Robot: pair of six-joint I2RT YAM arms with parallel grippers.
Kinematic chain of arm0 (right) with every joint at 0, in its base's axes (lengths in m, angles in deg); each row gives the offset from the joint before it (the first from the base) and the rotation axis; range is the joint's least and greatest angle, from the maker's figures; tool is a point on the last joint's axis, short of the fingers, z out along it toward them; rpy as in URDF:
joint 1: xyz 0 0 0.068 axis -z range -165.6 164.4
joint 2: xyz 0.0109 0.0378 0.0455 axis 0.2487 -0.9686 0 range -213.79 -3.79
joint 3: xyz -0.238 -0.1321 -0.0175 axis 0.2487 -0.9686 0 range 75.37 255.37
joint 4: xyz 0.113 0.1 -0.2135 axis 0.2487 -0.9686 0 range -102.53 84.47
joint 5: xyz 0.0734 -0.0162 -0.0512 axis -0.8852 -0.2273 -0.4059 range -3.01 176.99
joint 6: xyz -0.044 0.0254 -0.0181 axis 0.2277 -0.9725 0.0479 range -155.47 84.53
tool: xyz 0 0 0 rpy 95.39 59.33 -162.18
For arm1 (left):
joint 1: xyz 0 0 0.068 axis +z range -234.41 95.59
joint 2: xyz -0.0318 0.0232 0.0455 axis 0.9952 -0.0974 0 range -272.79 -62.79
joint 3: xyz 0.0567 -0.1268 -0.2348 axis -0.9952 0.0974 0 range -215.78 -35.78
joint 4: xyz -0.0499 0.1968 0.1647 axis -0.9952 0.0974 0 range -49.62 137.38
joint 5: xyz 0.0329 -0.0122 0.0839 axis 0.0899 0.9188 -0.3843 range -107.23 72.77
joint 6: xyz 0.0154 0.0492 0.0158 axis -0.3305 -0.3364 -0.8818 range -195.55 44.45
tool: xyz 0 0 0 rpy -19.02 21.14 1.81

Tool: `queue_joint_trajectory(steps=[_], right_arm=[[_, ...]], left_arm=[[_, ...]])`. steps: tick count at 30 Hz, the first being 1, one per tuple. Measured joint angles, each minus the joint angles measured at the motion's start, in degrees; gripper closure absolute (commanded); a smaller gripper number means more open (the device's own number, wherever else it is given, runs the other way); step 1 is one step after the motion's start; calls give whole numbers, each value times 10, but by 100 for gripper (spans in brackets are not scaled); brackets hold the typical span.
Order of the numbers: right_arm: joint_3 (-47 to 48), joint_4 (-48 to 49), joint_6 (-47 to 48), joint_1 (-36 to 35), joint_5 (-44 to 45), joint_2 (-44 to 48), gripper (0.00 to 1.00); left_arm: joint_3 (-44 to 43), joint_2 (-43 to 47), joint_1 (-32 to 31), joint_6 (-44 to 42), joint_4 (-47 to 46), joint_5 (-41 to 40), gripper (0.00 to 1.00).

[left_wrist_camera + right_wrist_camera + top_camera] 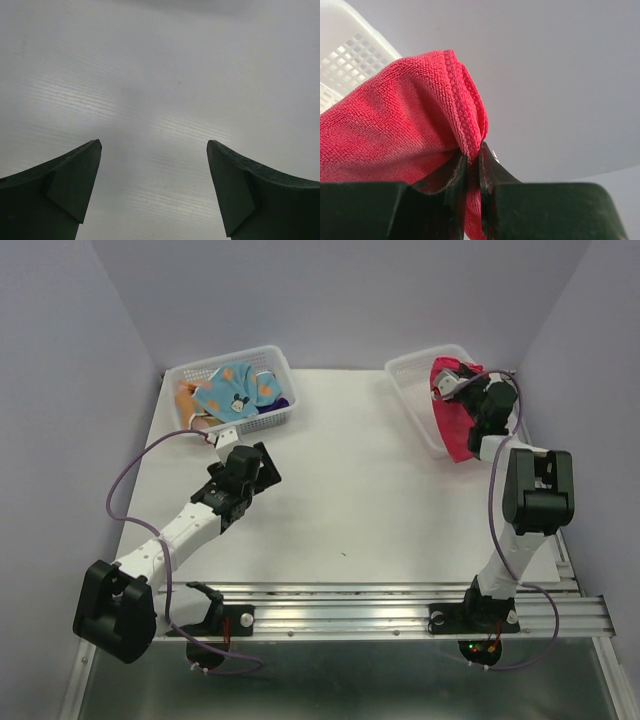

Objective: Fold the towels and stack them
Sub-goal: Neatly place the folded towel into the bin

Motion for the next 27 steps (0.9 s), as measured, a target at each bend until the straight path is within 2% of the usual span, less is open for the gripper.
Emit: queue_joint_trajectory(steps=[11, 18, 21, 23, 24, 26, 27], right_arm=[[42, 0, 1, -9, -3, -121, 97], [50, 1, 11, -21, 9, -140, 97], [54, 4, 14, -26, 12, -140, 92], [57, 4, 17, -26, 12, -140, 88], [58, 4, 17, -26, 14, -140, 75], [60, 4, 16, -26, 15, -140, 65], [62, 3, 20, -26, 16, -140, 48]], left_arm=[[0, -8, 0, -5, -4, 2, 1], [0, -32, 4, -7, -5, 4, 1], [0, -35, 4, -9, -7, 4, 1], [0, -37, 4, -11, -8, 5, 1], [0, -37, 4, -12, -8, 5, 1], [0, -37, 4, -13, -9, 6, 1], [0, -37, 4, -14, -9, 7, 1]])
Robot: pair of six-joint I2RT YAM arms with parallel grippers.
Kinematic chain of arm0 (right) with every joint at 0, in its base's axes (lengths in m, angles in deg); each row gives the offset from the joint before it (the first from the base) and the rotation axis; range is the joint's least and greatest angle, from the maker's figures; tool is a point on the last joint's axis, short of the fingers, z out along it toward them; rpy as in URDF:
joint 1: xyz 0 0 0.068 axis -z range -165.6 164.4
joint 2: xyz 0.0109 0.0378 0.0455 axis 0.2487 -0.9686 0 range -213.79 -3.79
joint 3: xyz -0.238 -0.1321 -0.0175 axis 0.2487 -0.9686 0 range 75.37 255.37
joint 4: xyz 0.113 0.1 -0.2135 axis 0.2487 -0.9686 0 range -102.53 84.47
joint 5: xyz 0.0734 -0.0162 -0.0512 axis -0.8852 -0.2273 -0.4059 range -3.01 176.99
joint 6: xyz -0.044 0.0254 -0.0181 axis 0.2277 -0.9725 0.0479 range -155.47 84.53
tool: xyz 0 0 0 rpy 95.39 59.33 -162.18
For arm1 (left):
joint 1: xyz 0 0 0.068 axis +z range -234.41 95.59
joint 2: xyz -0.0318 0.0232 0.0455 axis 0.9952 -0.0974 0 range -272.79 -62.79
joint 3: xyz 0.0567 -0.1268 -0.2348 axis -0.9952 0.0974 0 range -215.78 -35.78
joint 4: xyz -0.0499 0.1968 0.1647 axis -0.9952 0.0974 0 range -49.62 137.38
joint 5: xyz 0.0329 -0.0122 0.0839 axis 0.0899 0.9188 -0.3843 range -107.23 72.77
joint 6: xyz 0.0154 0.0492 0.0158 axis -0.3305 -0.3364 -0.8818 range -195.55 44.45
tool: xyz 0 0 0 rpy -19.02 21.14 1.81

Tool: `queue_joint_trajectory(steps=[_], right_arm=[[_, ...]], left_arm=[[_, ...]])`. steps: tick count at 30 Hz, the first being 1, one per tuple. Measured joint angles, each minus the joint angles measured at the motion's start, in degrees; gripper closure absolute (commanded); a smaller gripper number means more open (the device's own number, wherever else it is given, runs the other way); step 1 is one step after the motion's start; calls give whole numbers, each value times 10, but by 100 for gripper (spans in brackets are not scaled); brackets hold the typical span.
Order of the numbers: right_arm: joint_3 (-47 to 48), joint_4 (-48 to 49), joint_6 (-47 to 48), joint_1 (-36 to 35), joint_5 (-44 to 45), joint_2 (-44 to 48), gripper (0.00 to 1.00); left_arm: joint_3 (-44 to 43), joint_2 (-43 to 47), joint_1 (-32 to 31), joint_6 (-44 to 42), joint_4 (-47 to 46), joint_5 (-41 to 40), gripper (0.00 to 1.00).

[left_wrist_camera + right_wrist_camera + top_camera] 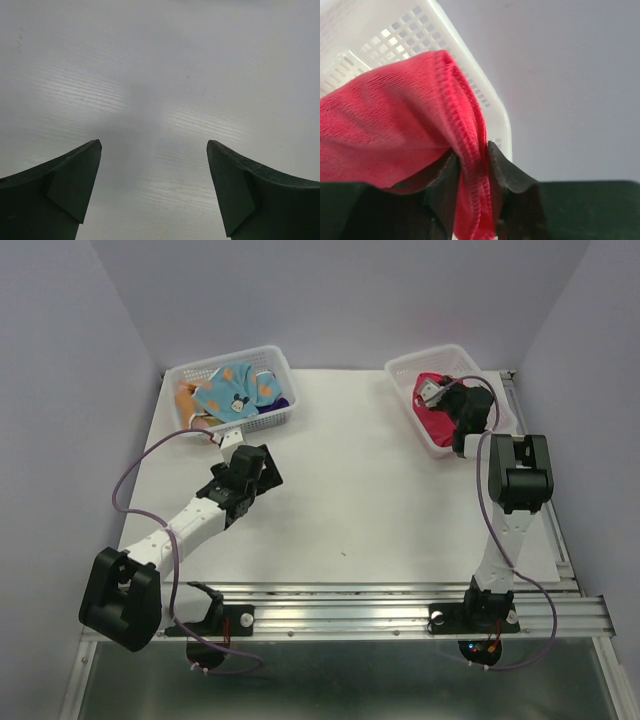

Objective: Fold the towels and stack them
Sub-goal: Neatly place the folded towel into the bin

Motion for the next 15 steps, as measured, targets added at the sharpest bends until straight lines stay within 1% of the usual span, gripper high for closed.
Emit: queue_joint_trajectory(steps=[2, 3, 15], right_arm=[[3, -3, -2, 0, 4, 0, 4], [6, -4, -1, 0, 8, 0, 0], [23, -7, -20, -4, 26, 0, 0]], left_arm=[[0, 0, 0, -1, 0, 1, 1], [0, 0, 0, -1, 0, 2, 1], [0, 3, 0, -1, 0, 14, 1]])
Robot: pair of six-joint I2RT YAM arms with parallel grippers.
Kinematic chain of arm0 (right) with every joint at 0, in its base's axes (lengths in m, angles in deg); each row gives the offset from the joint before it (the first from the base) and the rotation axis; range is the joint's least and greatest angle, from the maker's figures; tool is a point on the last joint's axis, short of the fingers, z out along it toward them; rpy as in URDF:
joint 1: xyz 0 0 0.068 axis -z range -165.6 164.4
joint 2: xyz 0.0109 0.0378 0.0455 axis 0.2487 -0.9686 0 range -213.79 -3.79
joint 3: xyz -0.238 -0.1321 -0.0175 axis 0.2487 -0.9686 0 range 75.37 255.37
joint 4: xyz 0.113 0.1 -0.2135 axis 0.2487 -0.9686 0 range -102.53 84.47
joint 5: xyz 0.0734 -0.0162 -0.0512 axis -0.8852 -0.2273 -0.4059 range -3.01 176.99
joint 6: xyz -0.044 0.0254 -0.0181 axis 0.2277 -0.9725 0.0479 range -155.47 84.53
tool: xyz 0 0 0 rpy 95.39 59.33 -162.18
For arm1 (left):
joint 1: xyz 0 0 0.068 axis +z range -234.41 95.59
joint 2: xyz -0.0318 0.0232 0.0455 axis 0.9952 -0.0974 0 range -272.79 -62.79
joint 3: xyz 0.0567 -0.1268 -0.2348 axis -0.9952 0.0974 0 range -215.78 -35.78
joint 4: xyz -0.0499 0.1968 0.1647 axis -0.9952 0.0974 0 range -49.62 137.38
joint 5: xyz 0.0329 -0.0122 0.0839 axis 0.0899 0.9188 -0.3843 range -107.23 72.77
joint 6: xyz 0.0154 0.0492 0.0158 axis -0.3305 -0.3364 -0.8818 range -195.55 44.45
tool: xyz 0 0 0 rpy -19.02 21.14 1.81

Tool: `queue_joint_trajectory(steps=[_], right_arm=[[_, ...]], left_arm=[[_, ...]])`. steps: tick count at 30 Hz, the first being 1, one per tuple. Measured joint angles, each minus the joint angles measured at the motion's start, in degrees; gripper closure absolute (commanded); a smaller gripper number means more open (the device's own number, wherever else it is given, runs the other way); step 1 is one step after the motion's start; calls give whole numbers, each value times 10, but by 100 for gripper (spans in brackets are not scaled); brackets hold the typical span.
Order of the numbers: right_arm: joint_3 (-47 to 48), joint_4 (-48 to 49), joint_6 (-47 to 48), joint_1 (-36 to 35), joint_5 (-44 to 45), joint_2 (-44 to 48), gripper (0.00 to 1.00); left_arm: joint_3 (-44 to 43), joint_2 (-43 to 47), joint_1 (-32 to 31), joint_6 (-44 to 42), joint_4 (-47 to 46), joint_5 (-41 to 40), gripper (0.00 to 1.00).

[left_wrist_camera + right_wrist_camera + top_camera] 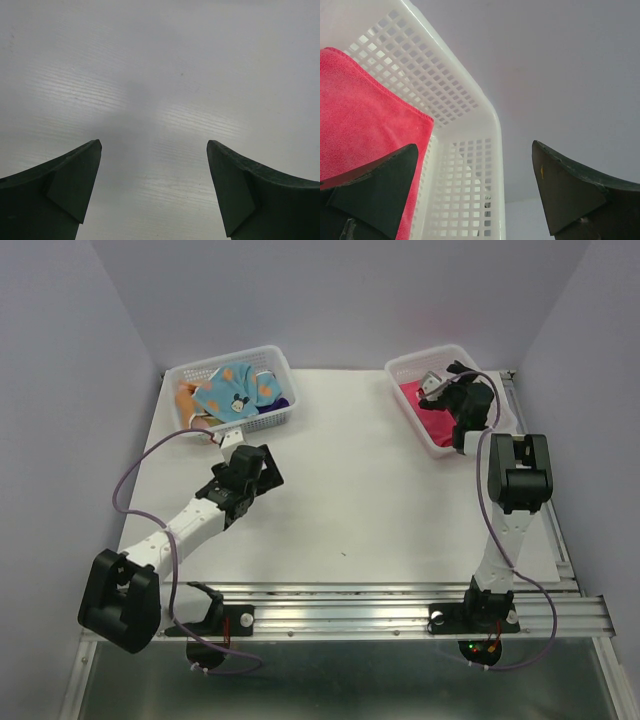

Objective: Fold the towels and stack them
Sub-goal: Neatly place the folded towel into the bin, then grab crumpled towel

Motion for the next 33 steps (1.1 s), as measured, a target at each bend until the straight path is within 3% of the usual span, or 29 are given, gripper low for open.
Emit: queue_joint_trajectory(steps=[7, 17, 19, 24, 30, 33], right_arm=[[-4, -1, -28, 0, 2, 20, 0], [-89, -64, -116, 0, 4, 231, 0], [-90, -92, -182, 0, -3, 276, 0], [-65, -156, -453, -5, -42, 347, 0], [-42, -236, -740, -91, -17, 379, 0], [-92, -257, -840, -137, 29, 414, 0]], left_arm=[[0, 17, 0, 0, 0, 7, 1], [0, 118, 0, 3, -1, 5, 1], [0, 134, 0, 5, -2, -7, 1], [-7, 135, 3, 12, 5, -50, 1], [-80, 83, 53, 4, 14, -93, 1], [-118, 51, 98, -11, 3, -87, 1]])
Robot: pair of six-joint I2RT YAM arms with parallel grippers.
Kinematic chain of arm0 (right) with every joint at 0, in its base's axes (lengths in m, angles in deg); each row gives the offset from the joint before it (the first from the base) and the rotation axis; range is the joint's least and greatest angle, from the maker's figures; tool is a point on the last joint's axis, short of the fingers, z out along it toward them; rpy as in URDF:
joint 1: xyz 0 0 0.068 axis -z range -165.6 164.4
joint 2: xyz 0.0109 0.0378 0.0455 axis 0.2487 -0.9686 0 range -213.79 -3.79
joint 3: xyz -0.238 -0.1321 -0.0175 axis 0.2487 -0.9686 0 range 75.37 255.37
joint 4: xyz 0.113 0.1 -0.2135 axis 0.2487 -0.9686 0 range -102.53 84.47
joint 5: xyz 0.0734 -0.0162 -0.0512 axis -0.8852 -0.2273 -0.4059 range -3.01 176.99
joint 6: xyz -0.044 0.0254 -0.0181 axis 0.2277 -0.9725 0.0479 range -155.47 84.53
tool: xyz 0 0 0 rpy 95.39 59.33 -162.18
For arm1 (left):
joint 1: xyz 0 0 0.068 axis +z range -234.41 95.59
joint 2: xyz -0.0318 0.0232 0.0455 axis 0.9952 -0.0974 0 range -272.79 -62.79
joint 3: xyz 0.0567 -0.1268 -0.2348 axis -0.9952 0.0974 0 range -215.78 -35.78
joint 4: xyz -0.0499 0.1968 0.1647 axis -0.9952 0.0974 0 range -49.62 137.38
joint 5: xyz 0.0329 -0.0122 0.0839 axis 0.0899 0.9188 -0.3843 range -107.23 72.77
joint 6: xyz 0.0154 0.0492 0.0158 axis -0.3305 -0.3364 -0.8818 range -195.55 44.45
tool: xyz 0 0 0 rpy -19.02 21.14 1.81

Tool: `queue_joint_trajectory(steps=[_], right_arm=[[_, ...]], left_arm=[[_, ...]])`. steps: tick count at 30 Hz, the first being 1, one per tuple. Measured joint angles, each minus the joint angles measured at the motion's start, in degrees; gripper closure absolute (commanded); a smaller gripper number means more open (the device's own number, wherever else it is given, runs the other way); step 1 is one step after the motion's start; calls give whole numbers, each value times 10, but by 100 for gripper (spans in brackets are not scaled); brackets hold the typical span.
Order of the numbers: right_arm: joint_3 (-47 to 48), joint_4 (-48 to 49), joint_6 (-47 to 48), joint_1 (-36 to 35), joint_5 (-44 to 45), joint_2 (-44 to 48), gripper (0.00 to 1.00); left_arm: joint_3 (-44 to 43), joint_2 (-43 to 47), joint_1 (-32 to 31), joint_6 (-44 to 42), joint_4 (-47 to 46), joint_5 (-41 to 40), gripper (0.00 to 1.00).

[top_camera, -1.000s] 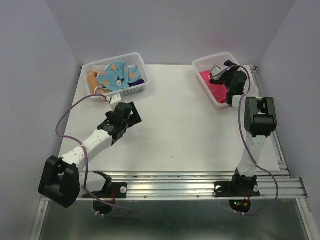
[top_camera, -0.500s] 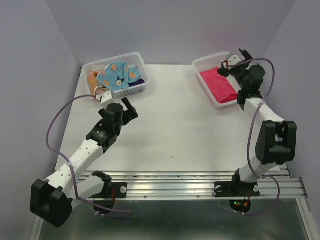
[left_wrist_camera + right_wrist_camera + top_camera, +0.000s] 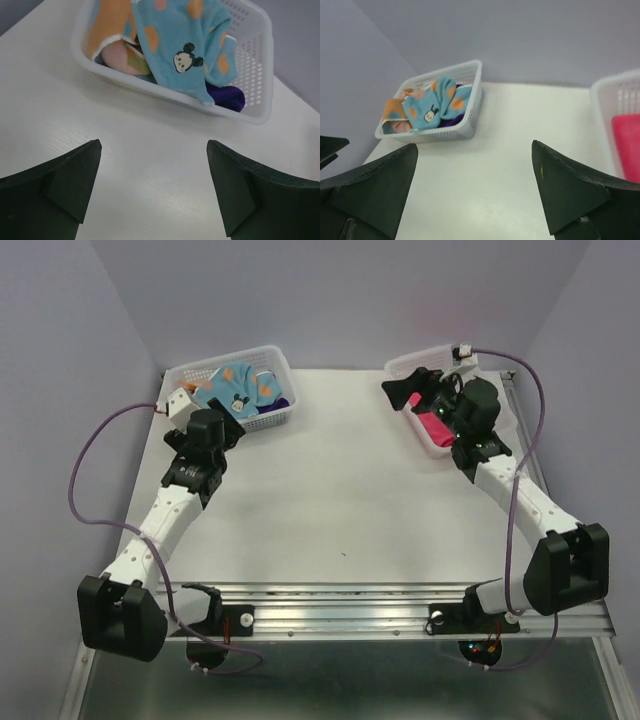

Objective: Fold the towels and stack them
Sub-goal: Grab crumpled towel

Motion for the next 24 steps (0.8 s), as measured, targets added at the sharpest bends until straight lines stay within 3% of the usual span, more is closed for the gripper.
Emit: queue_joint_trajectory(steps=[5, 9, 12, 24], right_arm=[[-76, -85, -64, -81, 98, 37, 0], [-129, -146, -87, -106, 156, 37, 0], [-147, -181, -95, -105, 193, 38, 0], [-164, -203, -94, -102, 242, 76, 0]], left_arm=[[-60, -71, 93, -26, -5, 25, 1], [-105, -137, 152, -46, -7, 47, 1], [-145, -188, 173, -59, -11, 71, 2], [-303, -419, 213, -83, -9, 122, 20]])
